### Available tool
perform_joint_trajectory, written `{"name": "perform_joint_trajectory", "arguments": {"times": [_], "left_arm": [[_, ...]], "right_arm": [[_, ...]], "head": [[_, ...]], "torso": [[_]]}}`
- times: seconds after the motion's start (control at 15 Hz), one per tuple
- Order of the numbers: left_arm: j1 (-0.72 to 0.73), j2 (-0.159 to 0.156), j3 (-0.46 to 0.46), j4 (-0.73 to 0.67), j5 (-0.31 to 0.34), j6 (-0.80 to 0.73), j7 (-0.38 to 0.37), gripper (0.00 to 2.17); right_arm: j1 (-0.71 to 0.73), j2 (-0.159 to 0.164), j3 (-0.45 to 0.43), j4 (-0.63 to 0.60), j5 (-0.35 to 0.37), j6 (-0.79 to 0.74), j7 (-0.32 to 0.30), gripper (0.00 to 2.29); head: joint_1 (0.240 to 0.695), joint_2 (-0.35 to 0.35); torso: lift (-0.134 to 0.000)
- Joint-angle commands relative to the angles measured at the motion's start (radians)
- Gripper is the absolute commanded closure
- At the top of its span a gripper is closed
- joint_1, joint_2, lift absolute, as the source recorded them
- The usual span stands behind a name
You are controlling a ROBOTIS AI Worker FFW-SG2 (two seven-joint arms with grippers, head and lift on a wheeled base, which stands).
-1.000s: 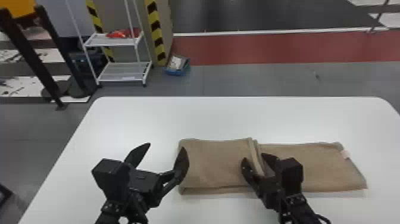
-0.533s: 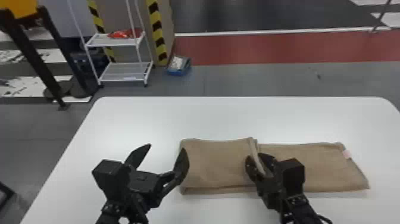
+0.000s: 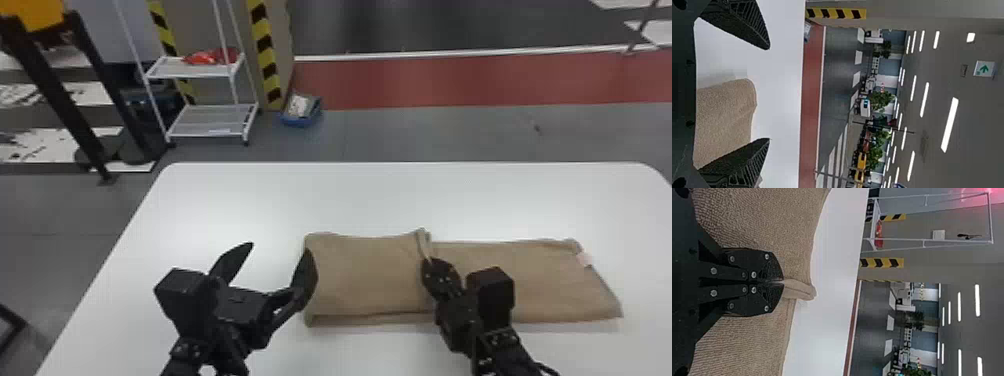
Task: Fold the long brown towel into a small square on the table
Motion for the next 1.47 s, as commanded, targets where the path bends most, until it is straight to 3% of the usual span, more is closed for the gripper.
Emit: {"name": "perform_joint_trajectory", "arguments": {"times": [0.0,0.27,0.4,0.53,1.0,1.2,1.4], "left_arm": [[0.000,-0.003,0.002,0.003,0.000,-0.001,0.000,0.04],[0.000,-0.003,0.006,0.004,0.000,-0.001,0.000,0.04],[0.000,-0.003,0.014,0.006,0.003,-0.001,-0.002,0.04],[0.000,-0.003,0.019,0.009,0.006,-0.004,-0.003,0.04],[-0.003,-0.003,0.022,0.022,0.012,-0.013,-0.008,0.04],[-0.001,-0.003,0.022,0.021,0.012,-0.013,-0.009,0.04],[0.003,-0.003,0.029,0.022,0.017,-0.022,-0.012,0.04]], "right_arm": [[0.009,0.000,-0.001,-0.001,0.000,-0.047,0.000,1.51],[0.080,-0.001,-0.018,-0.173,-0.020,-0.047,0.002,1.51],[0.155,-0.006,-0.067,-0.315,-0.024,-0.022,0.005,1.51],[0.210,-0.004,-0.136,-0.380,-0.029,-0.019,0.006,1.51],[0.178,0.008,-0.271,-0.223,-0.064,-0.019,0.038,1.51],[0.198,0.008,-0.328,-0.321,-0.142,-0.010,0.061,1.51],[0.223,0.009,-0.400,-0.371,-0.171,0.014,0.061,1.51]], "head": [[0.695,0.107],[0.695,0.112],[0.695,0.110],[0.695,0.094],[0.695,-0.024],[0.695,-0.052],[0.695,-0.082]], "torso": [[-0.111],[-0.111],[-0.111],[-0.111],[-0.111],[-0.111],[-0.111]]}}
